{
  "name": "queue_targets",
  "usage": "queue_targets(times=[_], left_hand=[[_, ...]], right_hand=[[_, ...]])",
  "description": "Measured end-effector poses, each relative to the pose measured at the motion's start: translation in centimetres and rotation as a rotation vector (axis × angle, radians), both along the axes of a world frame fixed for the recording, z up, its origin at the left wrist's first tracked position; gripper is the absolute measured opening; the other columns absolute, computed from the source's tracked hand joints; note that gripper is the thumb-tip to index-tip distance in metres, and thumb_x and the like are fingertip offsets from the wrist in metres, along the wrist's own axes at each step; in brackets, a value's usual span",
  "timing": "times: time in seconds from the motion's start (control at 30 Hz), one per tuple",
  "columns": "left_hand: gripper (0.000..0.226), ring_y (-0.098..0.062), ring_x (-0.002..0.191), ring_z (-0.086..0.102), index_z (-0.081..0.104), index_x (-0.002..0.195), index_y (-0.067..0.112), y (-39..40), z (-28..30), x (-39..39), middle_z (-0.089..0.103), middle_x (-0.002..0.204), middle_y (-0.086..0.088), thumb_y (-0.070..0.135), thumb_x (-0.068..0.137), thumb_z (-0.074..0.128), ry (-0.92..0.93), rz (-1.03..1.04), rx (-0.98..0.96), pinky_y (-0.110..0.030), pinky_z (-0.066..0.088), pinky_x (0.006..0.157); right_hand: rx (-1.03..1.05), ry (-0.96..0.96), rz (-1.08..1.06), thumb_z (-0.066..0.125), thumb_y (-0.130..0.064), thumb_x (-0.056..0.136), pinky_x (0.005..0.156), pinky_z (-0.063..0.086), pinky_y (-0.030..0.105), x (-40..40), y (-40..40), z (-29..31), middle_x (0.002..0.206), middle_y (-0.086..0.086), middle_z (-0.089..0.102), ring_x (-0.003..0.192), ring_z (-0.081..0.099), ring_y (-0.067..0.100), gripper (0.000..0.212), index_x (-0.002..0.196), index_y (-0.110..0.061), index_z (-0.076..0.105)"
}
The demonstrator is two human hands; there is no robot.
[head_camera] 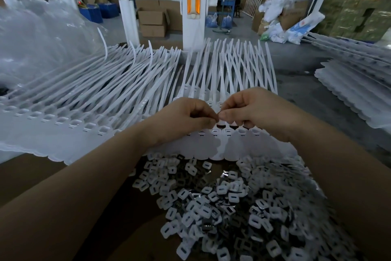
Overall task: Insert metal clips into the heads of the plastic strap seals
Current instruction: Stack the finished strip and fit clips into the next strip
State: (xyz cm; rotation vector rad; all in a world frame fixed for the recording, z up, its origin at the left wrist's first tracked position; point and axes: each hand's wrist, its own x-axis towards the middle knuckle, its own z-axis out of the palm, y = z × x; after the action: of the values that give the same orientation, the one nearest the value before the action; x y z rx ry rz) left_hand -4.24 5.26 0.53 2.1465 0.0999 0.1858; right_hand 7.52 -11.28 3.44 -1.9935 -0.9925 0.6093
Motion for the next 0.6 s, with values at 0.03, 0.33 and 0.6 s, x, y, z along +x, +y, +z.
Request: queue_targets(times=[0.03, 0.33, 0.6], left_hand=[[0.006, -0.013, 0.082, 0.068, 0.072, 0.094, 0.024, 0.00, -0.02, 0.01, 0.074, 0.087, 0.007, 0.022, 0.089, 0.069, -0.015, 0.012, -0.013, -0.027, 0.053, 0.078], [0.010, -0.011, 0.078, 0.065, 0.071, 0.091, 0.021, -0.12, 0.08, 0.03, 0.074, 0.083, 0.005, 0.024, 0.094, 0.062, -0.057, 0.051, -0.056, -0.027, 0.051, 0.075], [0.015, -0.025, 0.076, 0.060, 0.071, 0.086, 0.021, -0.56, 0.26, 0.05, 0.074, 0.079, 0.007, 0.032, 0.092, 0.063, -0.016, 0.097, -0.053, -0.032, 0.046, 0.068]], right_hand=[[0.003, 0.016, -0.011, 0.078, -0.024, 0.080, 0.059, 0.041, 0.028, 0.01, 0.01, -0.13, 0.067, -0.005, 0.067, 0.058, 0.053, 0.005, 0.007, 0.082, -0.019, 0.074], [0.039, 0.083, -0.024, 0.077, -0.022, 0.081, 0.040, 0.036, 0.011, -0.27, 0.22, -0.70, 0.058, -0.009, 0.065, 0.042, 0.048, -0.003, 0.008, 0.083, -0.015, 0.073], [0.016, 0.046, -0.003, 0.068, -0.021, 0.088, 0.058, 0.041, 0.027, -0.08, 0.21, -0.30, 0.068, -0.005, 0.070, 0.060, 0.054, 0.006, 0.007, 0.084, -0.017, 0.072]])
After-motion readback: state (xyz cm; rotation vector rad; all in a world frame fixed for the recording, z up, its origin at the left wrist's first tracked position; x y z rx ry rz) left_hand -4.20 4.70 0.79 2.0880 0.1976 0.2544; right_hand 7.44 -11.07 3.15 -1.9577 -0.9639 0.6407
